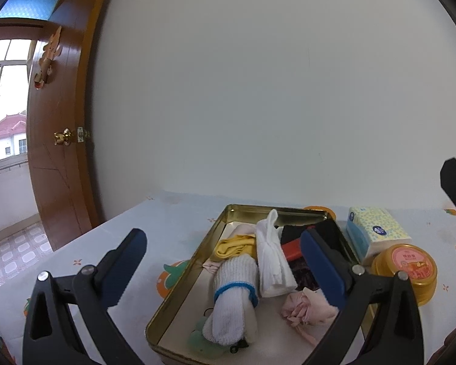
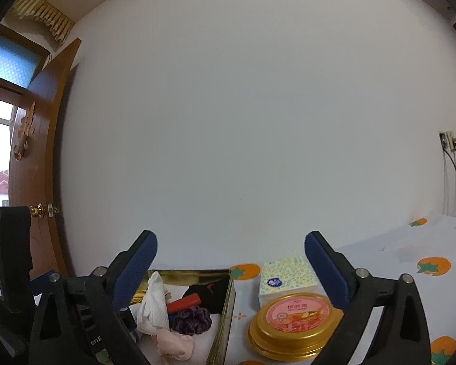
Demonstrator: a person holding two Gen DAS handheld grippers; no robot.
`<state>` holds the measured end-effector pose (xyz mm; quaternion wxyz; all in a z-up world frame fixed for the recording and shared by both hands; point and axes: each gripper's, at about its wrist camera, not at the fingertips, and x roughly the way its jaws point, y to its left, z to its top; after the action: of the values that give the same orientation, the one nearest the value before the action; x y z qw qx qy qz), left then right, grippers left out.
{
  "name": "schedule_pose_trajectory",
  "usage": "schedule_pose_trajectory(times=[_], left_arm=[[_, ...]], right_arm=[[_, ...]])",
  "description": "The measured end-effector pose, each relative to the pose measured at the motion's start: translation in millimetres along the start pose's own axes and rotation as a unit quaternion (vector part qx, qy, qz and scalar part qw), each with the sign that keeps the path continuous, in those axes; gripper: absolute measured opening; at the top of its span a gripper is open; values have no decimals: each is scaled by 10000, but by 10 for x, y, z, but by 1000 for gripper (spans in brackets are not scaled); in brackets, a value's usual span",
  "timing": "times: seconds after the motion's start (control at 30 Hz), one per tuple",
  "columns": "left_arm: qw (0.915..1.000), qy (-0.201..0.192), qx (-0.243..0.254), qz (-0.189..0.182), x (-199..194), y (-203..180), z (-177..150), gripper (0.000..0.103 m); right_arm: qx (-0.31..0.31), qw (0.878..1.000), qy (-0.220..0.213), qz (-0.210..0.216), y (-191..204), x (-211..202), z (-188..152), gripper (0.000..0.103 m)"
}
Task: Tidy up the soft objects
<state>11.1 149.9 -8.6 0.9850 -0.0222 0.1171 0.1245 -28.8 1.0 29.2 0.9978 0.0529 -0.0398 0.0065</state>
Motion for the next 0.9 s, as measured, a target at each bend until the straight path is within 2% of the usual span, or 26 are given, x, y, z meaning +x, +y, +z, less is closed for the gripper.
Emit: schedule_pose_trajectory(times=[0.9], left_arm=[[9999,25,-86,122,-24,41,-20,102]], right_arm=[[40,10000,-28,-81,-36,-26,7,102]])
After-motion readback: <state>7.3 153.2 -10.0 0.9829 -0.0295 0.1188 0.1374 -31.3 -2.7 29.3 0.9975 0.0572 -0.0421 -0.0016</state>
